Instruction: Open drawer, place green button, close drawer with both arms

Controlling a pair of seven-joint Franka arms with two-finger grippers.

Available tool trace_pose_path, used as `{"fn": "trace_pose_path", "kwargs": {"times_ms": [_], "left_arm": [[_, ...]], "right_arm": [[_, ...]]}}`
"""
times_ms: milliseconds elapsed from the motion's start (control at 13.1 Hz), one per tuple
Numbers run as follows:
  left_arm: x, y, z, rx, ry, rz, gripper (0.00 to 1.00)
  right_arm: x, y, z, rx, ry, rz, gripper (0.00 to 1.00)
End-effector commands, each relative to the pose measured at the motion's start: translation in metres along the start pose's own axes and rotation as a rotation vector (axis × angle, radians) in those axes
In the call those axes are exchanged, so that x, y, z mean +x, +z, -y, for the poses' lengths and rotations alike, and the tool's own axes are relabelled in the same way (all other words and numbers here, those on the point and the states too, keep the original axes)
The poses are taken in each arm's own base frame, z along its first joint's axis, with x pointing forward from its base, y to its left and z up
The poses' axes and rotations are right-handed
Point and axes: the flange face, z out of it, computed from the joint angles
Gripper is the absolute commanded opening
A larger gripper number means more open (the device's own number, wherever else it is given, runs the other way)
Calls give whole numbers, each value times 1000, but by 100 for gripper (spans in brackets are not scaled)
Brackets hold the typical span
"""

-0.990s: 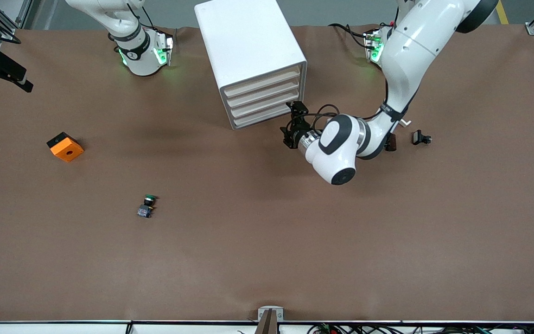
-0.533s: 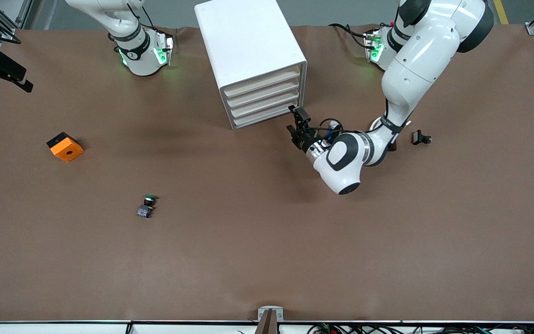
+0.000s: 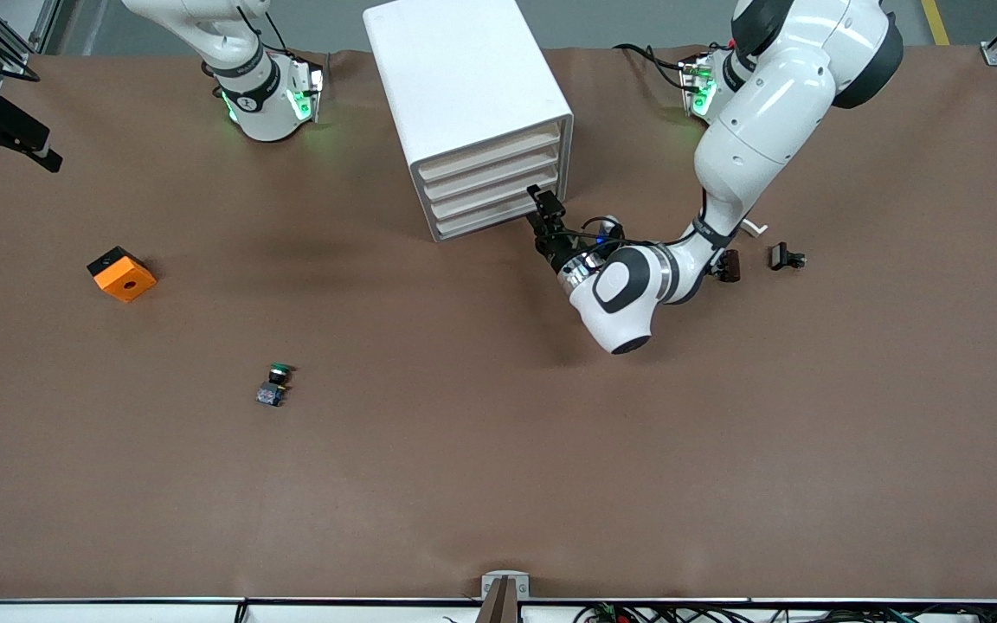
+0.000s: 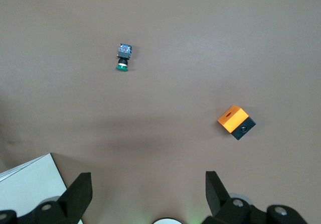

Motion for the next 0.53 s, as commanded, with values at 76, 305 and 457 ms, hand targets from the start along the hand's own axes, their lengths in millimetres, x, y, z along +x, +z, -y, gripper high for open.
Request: {"fn": "trace_pose_path", "kwargs": {"times_ms": [76,305,457], "left_arm": [[-10,22,3,35,-9,-25,73],[-5,56,-2,70,-31,-85,72],[-3,61,-7,79,-41,-89,68]], "right_arm": [[-4,-3,0,-8,-5,-3,100],[-5,-3,0,-7,-4,-1,100],[-4,-3,0,-14,-16,-6,100]]}}
